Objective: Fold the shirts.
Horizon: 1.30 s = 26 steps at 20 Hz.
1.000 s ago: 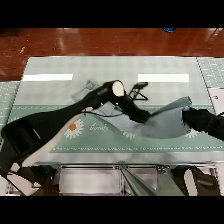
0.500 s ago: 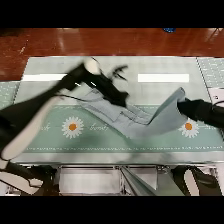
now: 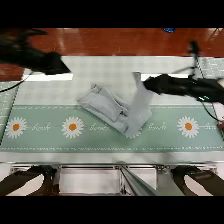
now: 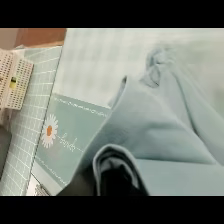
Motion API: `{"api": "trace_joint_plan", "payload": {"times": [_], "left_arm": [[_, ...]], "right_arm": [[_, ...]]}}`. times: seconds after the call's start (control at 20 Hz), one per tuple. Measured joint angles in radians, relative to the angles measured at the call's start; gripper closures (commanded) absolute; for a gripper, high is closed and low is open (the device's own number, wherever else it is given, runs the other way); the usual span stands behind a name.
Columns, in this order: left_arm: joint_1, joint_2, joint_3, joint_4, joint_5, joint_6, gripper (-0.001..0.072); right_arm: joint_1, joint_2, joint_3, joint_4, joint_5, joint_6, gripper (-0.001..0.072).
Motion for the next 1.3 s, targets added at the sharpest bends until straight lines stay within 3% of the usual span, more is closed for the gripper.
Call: {"api": "trace_joint_plan", "payload": {"times": [0.4,0.45,0.5,0.75,0.95,1.1,1.3], "left_arm": [[-0.017,0.338,-0.355,0.015,0.078,-0.084,0.069],[-0.03,0.357,-0.401,0.013,0.096,-0.092,0.069],[-0.044,0.37,-0.444,0.008,0.115,-0.097,0.069],[-0.111,0.393,-0.624,0.0,0.232,-0.116,0.069],[-0.125,0.39,-0.697,0.007,0.275,-0.123,0.069],[-0.128,0.39,-0.716,0.014,0.29,-0.122,0.069],[-0.13,0.39,-0.725,0.024,0.296,-0.108,0.0689]], "right_arm": [[0.248,-0.513,0.387,0.008,-0.117,0.017,0.0691],[0.265,-0.554,0.417,0.01,-0.122,0.023,0.0564],[0.279,-0.587,0.439,0.01,-0.127,0.033,0.0288],[0.285,-0.658,0.485,0.008,-0.103,0.049,0.0306],[0.18,-0.58,0.492,-0.06,0.108,0.074,0.0306],[0.093,-0.413,0.446,-0.274,0.224,0.151,0.0306],[0.031,-0.092,0.163,-0.67,0.207,0.391,0.0306]]}}
